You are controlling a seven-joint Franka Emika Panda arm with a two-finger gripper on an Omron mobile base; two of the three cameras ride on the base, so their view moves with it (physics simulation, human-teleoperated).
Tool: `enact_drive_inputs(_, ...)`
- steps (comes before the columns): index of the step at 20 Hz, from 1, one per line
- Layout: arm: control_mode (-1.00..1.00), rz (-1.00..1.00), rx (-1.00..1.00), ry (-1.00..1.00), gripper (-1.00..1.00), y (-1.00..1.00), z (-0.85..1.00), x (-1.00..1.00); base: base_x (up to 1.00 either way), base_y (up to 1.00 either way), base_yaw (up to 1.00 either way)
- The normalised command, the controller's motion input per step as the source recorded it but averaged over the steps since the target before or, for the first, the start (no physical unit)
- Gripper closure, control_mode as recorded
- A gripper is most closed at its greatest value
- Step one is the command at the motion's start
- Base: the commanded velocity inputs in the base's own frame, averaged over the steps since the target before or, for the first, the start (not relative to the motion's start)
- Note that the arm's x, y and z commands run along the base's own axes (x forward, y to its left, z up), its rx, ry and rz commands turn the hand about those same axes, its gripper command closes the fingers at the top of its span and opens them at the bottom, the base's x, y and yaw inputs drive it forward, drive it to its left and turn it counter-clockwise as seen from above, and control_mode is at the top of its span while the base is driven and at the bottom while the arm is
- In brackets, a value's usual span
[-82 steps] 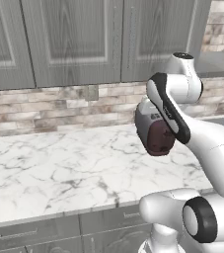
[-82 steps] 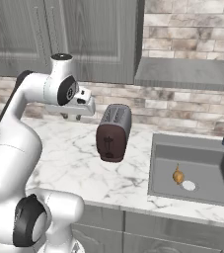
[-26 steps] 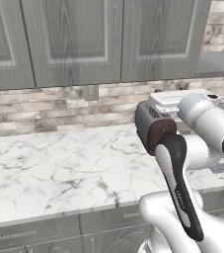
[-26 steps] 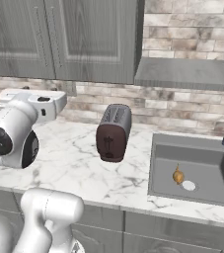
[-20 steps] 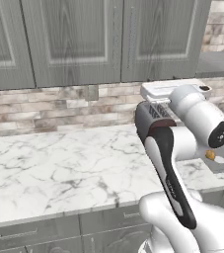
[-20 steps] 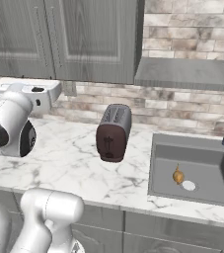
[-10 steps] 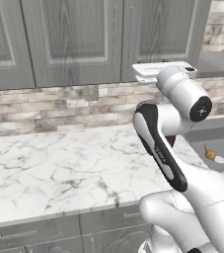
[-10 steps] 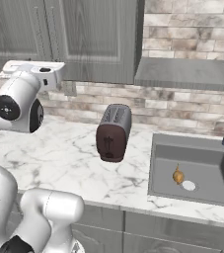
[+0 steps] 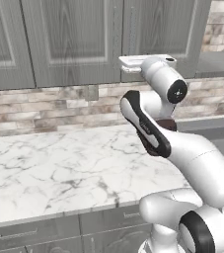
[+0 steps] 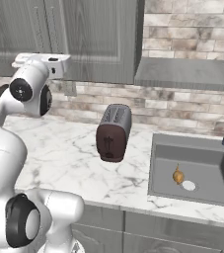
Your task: Open the cabinet directly in front. Then move the liquor and the mug to the dining counter with the jar on it.
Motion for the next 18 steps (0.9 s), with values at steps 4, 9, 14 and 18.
enact_drive_inputs(4, -1.0, 0.0, 0.0, 0.09, -1.0, 0.03, 0.0, 0.73, 0.0, 0.0, 0.0)
enact_drive_inputs(9, -1.0, 0.0, 0.0, 0.09, -1.0, 0.0, 0.01, 0.85, 0.0, 0.0, 0.0)
enact_drive_inputs(14, -1.0, 0.0, 0.0, 0.13, -1.0, 0.08, 0.0, 1.0, 0.0, 0.0, 0.0)
enact_drive_inputs(18, -1.0, 0.0, 0.0, 0.16, 1.0, 0.12, -0.06, 1.0, 0.0, 0.0, 0.0)
